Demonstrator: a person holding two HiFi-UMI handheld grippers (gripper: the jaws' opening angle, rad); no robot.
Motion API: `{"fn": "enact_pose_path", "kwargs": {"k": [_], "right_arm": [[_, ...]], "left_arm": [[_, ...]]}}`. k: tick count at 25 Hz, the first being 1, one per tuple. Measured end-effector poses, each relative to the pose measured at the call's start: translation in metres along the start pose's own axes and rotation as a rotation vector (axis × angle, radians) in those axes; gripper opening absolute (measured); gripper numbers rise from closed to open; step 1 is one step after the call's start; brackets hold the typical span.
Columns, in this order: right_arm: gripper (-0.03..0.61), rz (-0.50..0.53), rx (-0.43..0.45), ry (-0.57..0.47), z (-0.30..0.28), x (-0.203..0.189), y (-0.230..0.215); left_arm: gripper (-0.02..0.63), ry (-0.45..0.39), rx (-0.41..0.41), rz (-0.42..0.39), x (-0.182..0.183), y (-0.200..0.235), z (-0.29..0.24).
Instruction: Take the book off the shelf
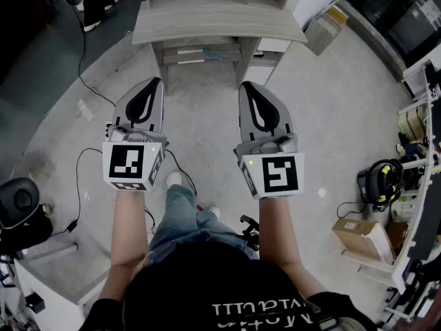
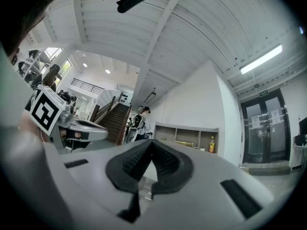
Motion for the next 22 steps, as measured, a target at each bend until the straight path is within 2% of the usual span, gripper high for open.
{"fn": "enact_pose_path", "kwargs": {"k": [4, 10, 14, 22], "right_arm": [[0.014, 0.028, -0.014, 0.008, -0.014, 0.005, 0.007], [0.014, 0.181, -0.007, -0.001, -0.064, 0.025, 0.027], [0.014, 0.117, -0.027, -0.020, -0.108, 0.034, 0.030], [0.019, -0.030, -0.055, 0.023, -0.196, 0.017, 0.037]], "left_arm": [[0.011, -0.018, -0.003, -0.014, 0.002, 0.018, -0.004], [0.011, -0.051, -0.014, 0.004, 0.012, 0.067, -0.027], [0.011, -0.062, -0.025, -0.026, 0.020, 0.105, -0.054], [0.011, -0.088, -0.042, 0.011, 0.010, 0.188, -0.106]]}}
Point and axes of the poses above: the fingertips, and each gripper's own axes: z backward along the fingers, y to its left, x out of its top, the point moved 9 cm from there along z, backward along the fingers, and after that the axes turned 11 degrees about z, right-handed, at the moved point
